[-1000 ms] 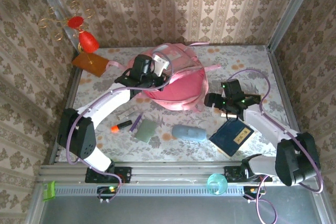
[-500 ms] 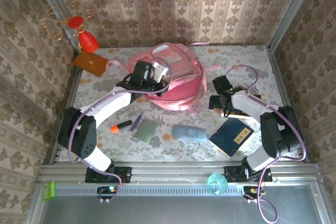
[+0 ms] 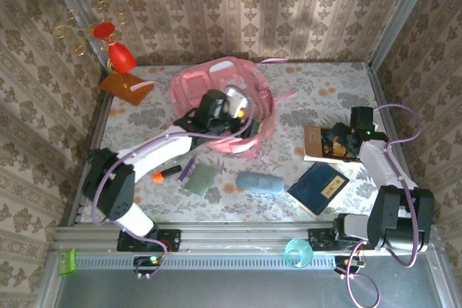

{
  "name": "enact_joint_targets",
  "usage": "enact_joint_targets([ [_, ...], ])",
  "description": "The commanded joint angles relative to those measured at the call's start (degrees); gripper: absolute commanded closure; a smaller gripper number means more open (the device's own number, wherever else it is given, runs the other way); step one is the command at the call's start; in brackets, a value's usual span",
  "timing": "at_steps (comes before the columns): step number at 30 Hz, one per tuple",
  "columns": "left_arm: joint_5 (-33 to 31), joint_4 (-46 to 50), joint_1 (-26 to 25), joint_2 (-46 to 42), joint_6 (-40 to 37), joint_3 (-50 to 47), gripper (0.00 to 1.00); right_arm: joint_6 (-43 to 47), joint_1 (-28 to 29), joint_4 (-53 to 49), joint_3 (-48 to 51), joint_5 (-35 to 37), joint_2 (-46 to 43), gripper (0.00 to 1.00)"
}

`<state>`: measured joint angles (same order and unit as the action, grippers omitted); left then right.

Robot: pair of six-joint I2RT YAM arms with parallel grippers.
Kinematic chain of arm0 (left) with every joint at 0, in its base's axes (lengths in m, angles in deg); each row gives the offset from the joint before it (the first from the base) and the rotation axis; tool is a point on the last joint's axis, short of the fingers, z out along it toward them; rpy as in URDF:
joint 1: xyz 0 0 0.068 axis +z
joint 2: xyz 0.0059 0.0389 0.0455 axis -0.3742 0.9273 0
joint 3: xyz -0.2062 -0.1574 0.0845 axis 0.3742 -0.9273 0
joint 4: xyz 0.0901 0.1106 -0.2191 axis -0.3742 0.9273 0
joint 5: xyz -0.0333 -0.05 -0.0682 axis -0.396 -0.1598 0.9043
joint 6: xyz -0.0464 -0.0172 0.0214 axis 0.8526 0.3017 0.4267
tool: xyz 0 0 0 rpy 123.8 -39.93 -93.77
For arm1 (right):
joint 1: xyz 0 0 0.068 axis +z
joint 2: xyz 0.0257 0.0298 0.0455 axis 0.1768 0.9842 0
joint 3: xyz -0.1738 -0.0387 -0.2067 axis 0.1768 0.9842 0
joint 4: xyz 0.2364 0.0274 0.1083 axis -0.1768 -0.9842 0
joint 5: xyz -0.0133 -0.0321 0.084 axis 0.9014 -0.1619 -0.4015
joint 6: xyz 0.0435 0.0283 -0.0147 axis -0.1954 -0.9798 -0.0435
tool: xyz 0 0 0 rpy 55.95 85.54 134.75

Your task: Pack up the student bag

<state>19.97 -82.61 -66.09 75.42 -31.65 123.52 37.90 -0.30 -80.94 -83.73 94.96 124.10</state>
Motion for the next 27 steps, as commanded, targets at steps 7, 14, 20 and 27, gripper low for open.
enact_joint_targets([
  [7, 3.79, 3.66, -6.85, 25.31, 2.44, 24.63, 0.14, -6.09, -5.26, 6.24, 7.21, -9.0, -0.42, 0.0],
  [14, 3.86, 9.78, -7.63, 40.96, 4.56, 42.54, 0.14, -6.4, -5.27, 12.63, 6.81, -11.69, 3.48, 0.0],
  [20, 4.26, 18.17, -7.11, 53.95, 5.45, 60.72, 0.14, -6.36, -5.34, 16.0, 4.23, -9.88, 6.78, 0.01],
  [27, 3.96, 26.76, -6.26, 65.8, 5.17, 79.73, 0.15, -7.63, -5.34, 17.76, 1.73, -9.57, 10.54, 0.03],
])
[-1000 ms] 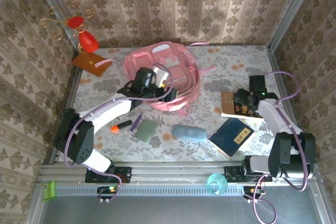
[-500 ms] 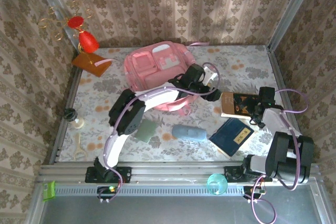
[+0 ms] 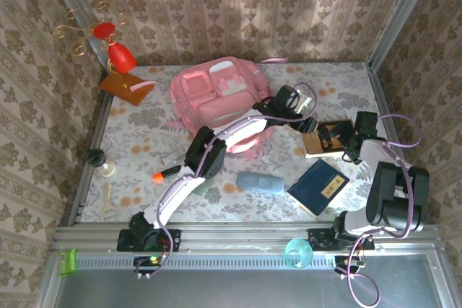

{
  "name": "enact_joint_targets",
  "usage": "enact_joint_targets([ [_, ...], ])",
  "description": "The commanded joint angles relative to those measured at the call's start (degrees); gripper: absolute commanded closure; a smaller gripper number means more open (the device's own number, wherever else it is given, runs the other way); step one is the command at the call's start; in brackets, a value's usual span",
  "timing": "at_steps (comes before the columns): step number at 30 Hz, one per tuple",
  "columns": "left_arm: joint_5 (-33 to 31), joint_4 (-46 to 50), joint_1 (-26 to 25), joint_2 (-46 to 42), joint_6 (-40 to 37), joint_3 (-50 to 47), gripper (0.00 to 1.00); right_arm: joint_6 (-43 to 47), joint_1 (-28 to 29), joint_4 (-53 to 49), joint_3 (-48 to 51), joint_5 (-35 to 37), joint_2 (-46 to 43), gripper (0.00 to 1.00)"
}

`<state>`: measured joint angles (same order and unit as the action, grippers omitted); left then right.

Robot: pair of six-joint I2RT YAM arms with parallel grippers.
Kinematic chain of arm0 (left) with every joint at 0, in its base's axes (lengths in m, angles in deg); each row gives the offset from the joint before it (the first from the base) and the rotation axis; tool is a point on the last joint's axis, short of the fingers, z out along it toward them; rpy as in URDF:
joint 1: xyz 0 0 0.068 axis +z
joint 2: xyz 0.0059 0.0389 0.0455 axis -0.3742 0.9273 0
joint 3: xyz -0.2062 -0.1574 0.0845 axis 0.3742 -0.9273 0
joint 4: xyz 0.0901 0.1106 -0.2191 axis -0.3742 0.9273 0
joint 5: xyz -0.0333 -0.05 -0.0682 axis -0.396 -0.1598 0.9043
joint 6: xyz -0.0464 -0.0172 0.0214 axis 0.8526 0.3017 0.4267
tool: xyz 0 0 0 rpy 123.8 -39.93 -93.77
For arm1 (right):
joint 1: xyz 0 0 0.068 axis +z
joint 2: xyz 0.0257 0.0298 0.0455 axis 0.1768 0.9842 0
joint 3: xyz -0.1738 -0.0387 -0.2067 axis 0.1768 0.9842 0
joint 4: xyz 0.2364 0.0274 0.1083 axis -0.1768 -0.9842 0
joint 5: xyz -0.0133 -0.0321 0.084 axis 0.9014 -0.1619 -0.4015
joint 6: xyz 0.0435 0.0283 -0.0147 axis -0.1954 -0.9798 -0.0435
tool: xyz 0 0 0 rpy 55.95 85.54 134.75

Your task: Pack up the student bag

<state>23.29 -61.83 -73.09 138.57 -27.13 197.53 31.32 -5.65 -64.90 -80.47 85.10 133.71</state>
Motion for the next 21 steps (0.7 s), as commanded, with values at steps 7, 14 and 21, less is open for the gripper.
enact_joint_targets([
  [7, 4.56, 10.88, -0.01, 3.65, 0.92, 6.23, 0.3, -3.1, -0.05, 5.26, -1.95, -3.87, 4.55, 0.09],
  [14, 6.46, 3.61, -0.83, -9.35, 3.24, -15.71, 0.45, -2.95, 3.1, 6.7, -9.38, -13.97, 13.91, 0.19],
  [21, 0.83, -3.83, -0.04, -22.36, 5.44, -36.36, 0.44, 2.9, 6.9, 0.01, -16.78, -15.01, 18.05, 0.15],
])
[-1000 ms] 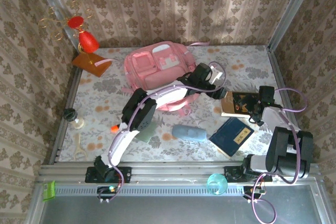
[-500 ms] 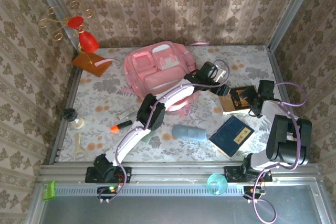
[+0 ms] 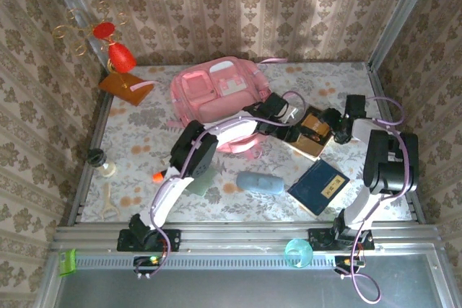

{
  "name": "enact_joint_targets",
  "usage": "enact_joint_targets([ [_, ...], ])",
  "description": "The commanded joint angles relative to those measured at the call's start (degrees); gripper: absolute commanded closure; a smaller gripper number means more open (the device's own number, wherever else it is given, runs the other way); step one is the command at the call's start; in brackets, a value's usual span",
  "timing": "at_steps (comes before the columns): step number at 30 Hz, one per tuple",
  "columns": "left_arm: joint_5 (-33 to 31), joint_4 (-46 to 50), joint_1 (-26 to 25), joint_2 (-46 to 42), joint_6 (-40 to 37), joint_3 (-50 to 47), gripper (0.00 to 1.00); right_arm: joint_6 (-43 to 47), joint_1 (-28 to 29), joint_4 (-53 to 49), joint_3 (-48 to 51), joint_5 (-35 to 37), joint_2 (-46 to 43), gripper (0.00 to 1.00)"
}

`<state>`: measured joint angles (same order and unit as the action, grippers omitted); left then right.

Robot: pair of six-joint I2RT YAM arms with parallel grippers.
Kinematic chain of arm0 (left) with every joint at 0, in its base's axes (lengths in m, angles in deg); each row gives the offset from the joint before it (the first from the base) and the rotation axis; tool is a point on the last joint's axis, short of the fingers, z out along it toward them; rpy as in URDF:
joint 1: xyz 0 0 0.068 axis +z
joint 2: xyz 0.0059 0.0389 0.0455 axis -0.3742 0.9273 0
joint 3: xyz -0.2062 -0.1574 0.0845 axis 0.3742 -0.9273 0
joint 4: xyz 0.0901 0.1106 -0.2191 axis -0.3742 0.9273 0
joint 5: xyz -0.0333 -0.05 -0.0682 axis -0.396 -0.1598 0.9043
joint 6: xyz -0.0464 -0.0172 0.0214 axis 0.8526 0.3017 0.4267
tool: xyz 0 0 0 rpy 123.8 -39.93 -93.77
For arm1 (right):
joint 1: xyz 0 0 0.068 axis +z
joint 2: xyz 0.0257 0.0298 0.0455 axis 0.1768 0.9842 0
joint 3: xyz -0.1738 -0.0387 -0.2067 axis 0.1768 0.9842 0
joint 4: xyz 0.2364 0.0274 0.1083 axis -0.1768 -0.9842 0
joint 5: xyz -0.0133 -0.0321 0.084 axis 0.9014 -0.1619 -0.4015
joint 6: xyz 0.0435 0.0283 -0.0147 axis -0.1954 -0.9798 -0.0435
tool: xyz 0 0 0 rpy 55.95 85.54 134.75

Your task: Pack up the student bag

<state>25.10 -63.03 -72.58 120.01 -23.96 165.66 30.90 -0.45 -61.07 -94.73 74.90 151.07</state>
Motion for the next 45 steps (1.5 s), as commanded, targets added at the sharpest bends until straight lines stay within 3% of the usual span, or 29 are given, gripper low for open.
enact_joint_targets([
  [1, -1.54, -3.3, -0.2, -4.68, 2.59, -6.09, 0.44, 4.33, 1.97, -5.05, -2.71, -4.15, 0.58, 0.13],
  [11, -2.11, -3.49, 1.18, -4.04, 2.86, -5.97, 0.42, 9.22, 2.28, -9.86, 3.71, 0.69, -5.07, 0.14],
  [20, -1.14, -3.9, 1.14, -2.66, 3.37, -5.56, 0.41, 8.74, 3.87, -5.68, 5.15, -6.28, -4.77, 0.39],
  [25, -0.71, -4.0, 1.14, -2.41, 3.35, -5.4, 0.42, 8.55, 3.95, -2.55, 6.74, -9.39, -8.22, 0.46],
  [36, -0.19, -3.92, 1.11, -2.18, 3.33, -5.14, 0.42, 8.3, 4.02, 0.58, 9.57, -9.63, -12.02, 0.5],
  [45, 0.0, -4.09, 1.08, -2.35, 3.28, -5.37, 0.42, 6.77, 3.95, 11.77, 14.48, -11.16, -13.74, 0.52],
])
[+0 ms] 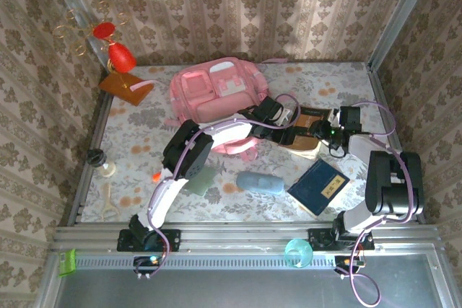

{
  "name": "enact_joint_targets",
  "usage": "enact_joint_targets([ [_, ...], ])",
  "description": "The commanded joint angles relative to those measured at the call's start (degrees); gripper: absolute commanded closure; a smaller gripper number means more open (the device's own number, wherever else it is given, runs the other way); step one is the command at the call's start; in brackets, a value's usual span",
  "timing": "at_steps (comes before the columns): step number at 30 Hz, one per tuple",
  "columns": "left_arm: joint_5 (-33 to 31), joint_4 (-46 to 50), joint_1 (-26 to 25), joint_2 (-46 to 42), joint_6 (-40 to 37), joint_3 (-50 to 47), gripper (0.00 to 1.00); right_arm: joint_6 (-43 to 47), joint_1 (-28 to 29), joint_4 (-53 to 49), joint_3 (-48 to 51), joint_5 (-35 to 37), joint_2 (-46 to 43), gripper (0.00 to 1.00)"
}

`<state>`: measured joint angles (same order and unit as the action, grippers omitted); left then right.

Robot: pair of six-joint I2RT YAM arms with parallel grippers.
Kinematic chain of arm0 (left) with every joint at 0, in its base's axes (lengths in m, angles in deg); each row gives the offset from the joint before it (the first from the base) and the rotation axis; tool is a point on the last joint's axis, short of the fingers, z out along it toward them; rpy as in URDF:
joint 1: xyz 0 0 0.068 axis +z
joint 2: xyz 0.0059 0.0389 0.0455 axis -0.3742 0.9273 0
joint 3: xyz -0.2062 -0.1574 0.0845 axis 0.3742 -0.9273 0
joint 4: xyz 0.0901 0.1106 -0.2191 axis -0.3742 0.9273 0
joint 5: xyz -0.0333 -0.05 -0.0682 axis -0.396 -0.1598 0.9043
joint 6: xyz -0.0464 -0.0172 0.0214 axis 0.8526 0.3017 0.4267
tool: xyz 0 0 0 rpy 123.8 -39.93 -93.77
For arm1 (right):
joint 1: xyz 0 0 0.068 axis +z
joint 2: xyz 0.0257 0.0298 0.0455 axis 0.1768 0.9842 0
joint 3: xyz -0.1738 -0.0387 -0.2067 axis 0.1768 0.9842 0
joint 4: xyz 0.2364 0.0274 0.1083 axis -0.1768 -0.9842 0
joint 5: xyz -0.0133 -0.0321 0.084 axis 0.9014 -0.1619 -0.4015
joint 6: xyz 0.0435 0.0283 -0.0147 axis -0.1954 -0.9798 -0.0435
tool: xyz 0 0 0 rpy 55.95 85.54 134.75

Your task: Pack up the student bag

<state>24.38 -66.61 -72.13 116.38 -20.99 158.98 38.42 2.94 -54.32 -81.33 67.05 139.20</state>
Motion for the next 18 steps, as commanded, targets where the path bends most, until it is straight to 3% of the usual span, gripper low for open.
enact_joint_targets([
  [1, 0.76, -0.51, 0.58, 1.28, 0.36, 1.31, 0.42, -1.05, 0.57, 5.4, 1.43, -2.88, -1.98, 0.53],
  [7, 0.76, -0.33, 0.67, 0.85, 0.12, 1.11, 0.42, -1.33, 0.57, -0.52, 0.68, 5.59, -2.21, 0.69],
  [10, 0.55, -0.51, 0.67, 0.23, 0.11, 1.02, 0.42, -0.95, 0.59, -1.75, 0.67, 8.33, -3.16, 0.84],
  [14, 0.61, -0.58, 0.89, -1.41, 0.18, 1.61, 0.38, -1.08, 0.53, -1.24, 0.25, 6.69, -4.39, 1.0],
  [18, 2.07, -2.36, 1.58, -6.15, -0.2, 0.64, 0.34, -2.69, 0.48, 1.66, -0.48, 0.48, -7.08, 1.0],
])
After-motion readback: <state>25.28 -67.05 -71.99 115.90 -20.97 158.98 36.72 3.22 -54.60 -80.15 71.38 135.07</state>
